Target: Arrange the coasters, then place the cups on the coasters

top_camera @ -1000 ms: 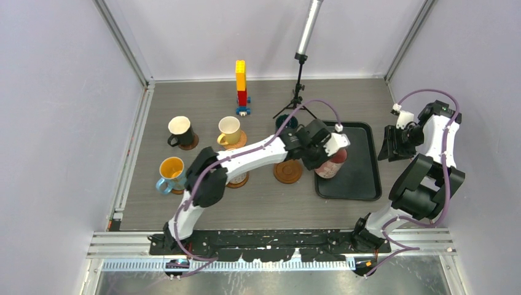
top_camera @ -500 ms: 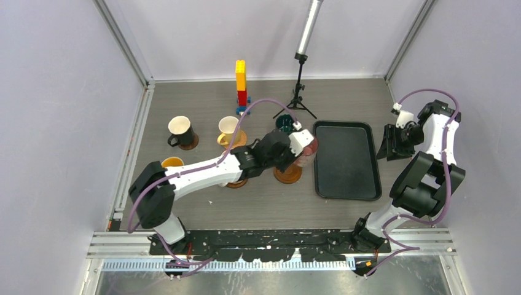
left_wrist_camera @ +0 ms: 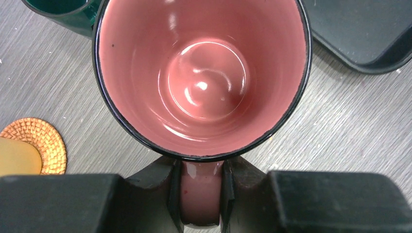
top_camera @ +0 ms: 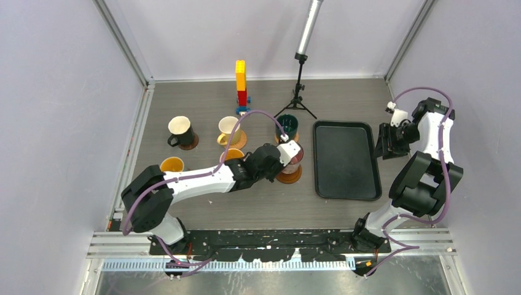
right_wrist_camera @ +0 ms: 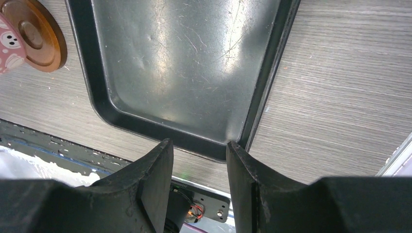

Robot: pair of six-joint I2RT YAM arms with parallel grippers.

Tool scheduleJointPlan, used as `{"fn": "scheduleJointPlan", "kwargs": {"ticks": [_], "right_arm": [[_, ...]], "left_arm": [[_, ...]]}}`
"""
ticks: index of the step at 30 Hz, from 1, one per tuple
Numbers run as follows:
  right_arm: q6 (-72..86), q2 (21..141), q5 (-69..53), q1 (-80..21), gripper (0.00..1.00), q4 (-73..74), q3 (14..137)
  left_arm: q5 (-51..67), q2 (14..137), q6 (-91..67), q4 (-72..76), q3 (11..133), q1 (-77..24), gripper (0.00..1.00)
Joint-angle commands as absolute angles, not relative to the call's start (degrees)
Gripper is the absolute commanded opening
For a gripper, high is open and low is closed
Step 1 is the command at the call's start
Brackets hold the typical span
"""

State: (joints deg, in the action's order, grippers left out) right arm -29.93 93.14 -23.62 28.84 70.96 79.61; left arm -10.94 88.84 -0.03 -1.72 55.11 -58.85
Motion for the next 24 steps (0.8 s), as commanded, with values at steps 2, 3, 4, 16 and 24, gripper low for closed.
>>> {"fn": "scheduleJointPlan", "kwargs": {"ticks": [2,3,4,16,24], "right_arm": [[-29.2,93.2,-23.3,28.3,0.49,71.0,81.5],[-29.1,93.4,-23.2,28.2,0.49,71.0,81.6],[-29.1,93.4,-23.3,28.2,0.49,71.1,81.7],[-29.6,93.6,-23.0,28.1,0.49,71.1,81.5],[-29.8,93.5,-22.8,28.1,0.49,71.1,81.4]], "left_arm": [[-12.6,85.9,-4.2,10.6,56.6,-58.8,0.0],[-12.7,86.0,-4.6,10.3,56.7,-58.8,0.0],[-12.8,86.3,-4.9,10.3,56.6,-58.8,0.0],[-14.5,89.4,-7.2,9.3,56.2,-58.5,0.0],[-13.7,91.4,-8.1,9.8,55.7,-58.4,0.0]]}}
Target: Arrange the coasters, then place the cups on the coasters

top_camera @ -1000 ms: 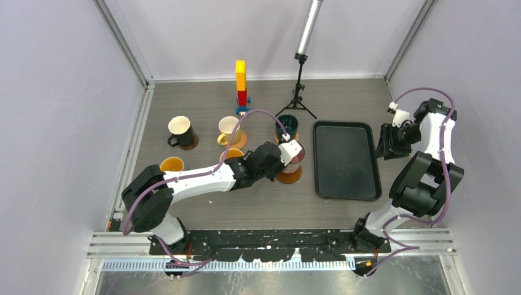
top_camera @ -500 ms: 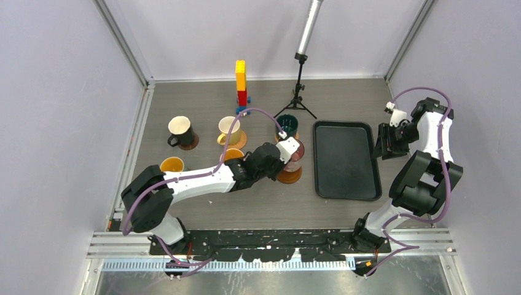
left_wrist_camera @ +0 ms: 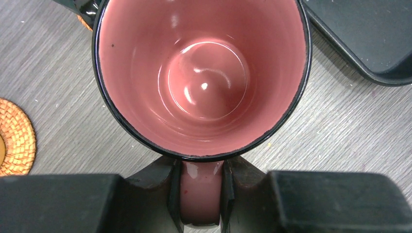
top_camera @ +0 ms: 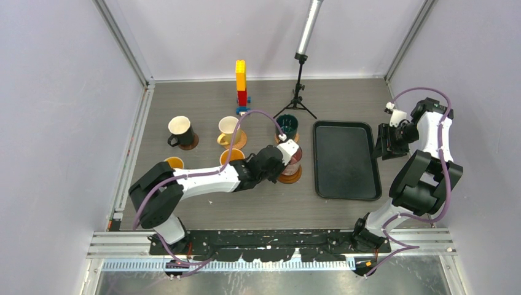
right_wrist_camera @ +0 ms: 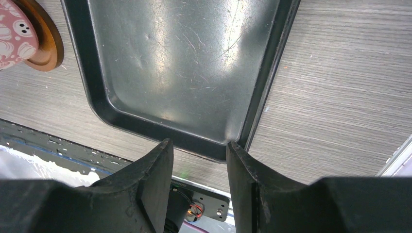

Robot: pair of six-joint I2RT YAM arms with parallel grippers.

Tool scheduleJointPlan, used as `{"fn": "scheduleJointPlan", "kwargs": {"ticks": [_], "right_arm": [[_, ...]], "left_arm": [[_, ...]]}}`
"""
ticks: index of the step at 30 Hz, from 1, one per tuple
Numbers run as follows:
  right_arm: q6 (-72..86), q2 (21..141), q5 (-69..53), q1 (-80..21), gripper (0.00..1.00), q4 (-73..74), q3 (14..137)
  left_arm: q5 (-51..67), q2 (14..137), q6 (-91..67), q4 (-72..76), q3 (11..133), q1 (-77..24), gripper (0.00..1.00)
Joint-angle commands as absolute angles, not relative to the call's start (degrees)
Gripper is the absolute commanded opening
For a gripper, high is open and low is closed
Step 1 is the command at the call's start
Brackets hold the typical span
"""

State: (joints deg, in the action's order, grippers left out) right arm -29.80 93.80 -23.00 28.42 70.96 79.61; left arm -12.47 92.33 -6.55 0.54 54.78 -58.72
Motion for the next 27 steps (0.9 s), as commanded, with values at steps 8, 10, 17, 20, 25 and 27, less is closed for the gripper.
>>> {"fn": "scheduleJointPlan", "kwargs": {"ticks": [8,10,17,20,25,27], "right_arm": [[-29.6,93.7,-22.8,28.1,0.49,70.9,81.6],[-29.7,93.6,-22.8,28.1,0.49,70.9,81.6],[-29.9,93.8,-22.8,28.1,0.5,71.2,81.8],[-29.8,94.0,-22.9,28.1,0.5,71.6,82.3],[-29.9,94.2,-23.0,28.0,0.49,71.5,82.3],[-29.9,94.3,-23.2,28.0,0.5,71.6,82.3]], "left_arm": [[-12.3,92.1,-10.1,6.5,55.7,-58.4,0.14],[-11.9,91.9,-10.8,5.6,55.5,-58.4,0.26],[-9.5,90.3,-12.1,3.0,55.5,-59.7,0.5],[-8.5,89.7,-12.7,1.9,55.6,-60.3,0.57],[-7.4,88.8,-14.1,0.4,55.5,-60.6,0.59],[-6.7,88.4,-14.1,0.2,55.6,-60.7,0.6]]}}
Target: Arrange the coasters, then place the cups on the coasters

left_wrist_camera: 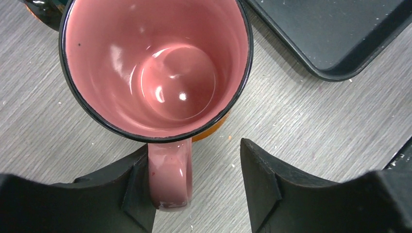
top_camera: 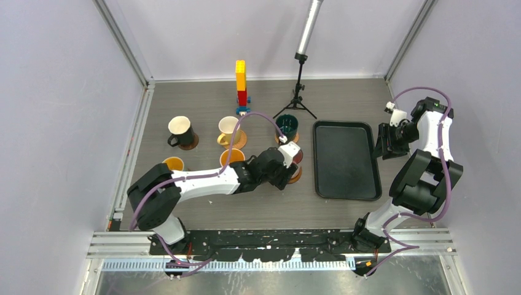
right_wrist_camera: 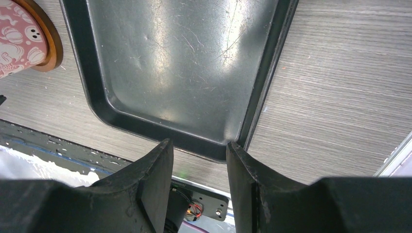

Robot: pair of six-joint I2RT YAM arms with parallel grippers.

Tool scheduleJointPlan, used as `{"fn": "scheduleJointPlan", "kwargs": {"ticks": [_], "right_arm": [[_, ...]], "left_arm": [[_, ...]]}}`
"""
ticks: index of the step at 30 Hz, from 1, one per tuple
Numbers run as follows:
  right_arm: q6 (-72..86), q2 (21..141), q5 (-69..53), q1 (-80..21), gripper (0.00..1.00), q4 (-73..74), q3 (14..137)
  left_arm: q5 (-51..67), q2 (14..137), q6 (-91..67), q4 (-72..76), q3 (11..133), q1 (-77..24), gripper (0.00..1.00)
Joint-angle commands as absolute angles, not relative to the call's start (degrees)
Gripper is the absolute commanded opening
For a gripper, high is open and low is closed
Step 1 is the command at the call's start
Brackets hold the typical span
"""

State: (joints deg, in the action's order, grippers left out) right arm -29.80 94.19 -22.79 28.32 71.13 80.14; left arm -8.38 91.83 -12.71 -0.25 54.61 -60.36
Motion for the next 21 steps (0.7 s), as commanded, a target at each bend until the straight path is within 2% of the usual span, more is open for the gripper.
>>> {"fn": "scheduleJointPlan", "kwargs": {"ticks": [1,6,9,11,14,15,21], "right_arm": [[-29.8,94.3,-23.2,27.9,0.5,71.5,82.2],[-29.8,94.3,-23.2,27.4,0.5,71.6,82.0],[-29.8,93.8,-23.1,26.7,0.5,71.2,81.3],[-29.6,93.6,-23.0,25.9,0.5,70.8,80.6],[-28.9,93.4,-22.7,23.7,0.5,69.6,79.3],[-28.4,93.4,-22.3,22.9,0.49,68.8,78.7],[-24.2,93.0,-16.9,16.9,0.53,61.2,75.6]], "left_arm": [[-6.5,88.2,-14.1,0.1,55.6,-60.7,0.6],[-5.2,86.9,-13.9,-2.3,56.4,-60.7,0.6],[-4.6,85.1,-12.9,-5.9,57.4,-60.6,0.66],[-3.0,83.1,-12.4,-8.9,58.1,-59.7,0.76],[0.6,80.2,-11.8,-14.4,60.2,-57.2,0.96],[2.6,79.5,-11.1,-17.3,61.4,-56.4,0.99],[9.0,76.9,-8.9,-29.3,70.2,-51.1,1.0]]}}
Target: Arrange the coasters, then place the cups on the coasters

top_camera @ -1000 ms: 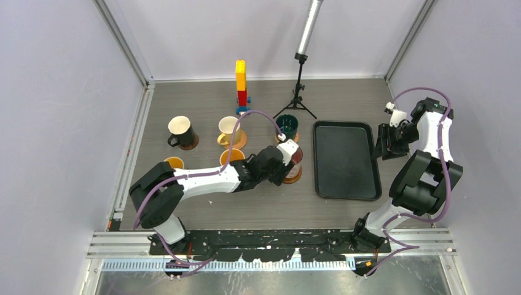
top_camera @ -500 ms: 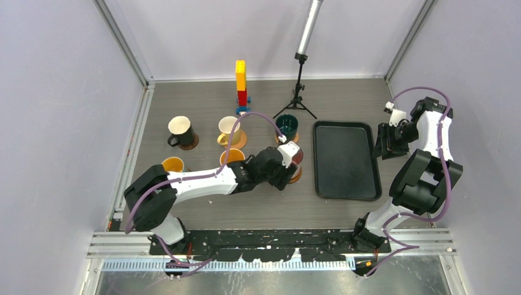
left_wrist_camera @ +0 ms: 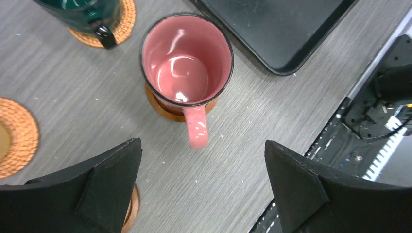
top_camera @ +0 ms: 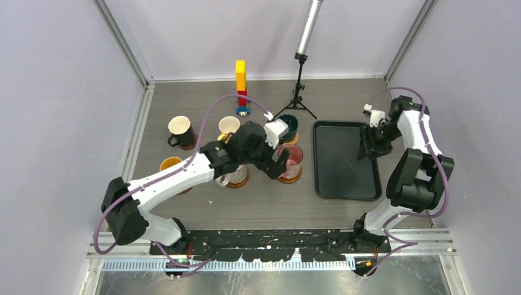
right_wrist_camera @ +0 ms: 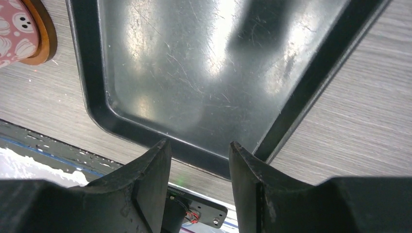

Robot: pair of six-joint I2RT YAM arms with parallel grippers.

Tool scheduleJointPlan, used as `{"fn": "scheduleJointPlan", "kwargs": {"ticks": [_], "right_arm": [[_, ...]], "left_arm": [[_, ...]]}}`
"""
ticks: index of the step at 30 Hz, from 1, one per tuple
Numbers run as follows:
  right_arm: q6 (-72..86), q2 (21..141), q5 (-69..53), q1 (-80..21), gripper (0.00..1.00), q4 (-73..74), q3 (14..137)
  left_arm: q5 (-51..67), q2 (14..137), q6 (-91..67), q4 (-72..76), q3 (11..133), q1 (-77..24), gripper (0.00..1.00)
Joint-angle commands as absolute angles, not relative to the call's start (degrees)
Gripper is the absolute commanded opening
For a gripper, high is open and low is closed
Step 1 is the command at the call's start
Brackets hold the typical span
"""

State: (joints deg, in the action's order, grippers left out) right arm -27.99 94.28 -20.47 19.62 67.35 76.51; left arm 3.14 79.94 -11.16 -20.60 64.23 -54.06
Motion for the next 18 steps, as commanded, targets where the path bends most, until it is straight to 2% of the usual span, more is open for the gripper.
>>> {"fn": "scheduleJointPlan", "kwargs": {"ticks": [1,7,18], "right_arm": [[-22.9,93.4,-16.2,16.2,0.54,59.4,75.6],[-16.4,102.3,-12.2,12.0,0.58,49.2,80.9],[-18.8,122.0,-8.4,11.7,0.61,53.0,102.0]], "left_arm": [[9.6,76.8,-8.5,-30.9,71.7,-49.6,1.0],[15.6,78.6,-4.7,-38.8,81.5,-39.3,1.0],[17.3,78.5,-2.1,-43.5,86.8,-22.3,1.0]]}}
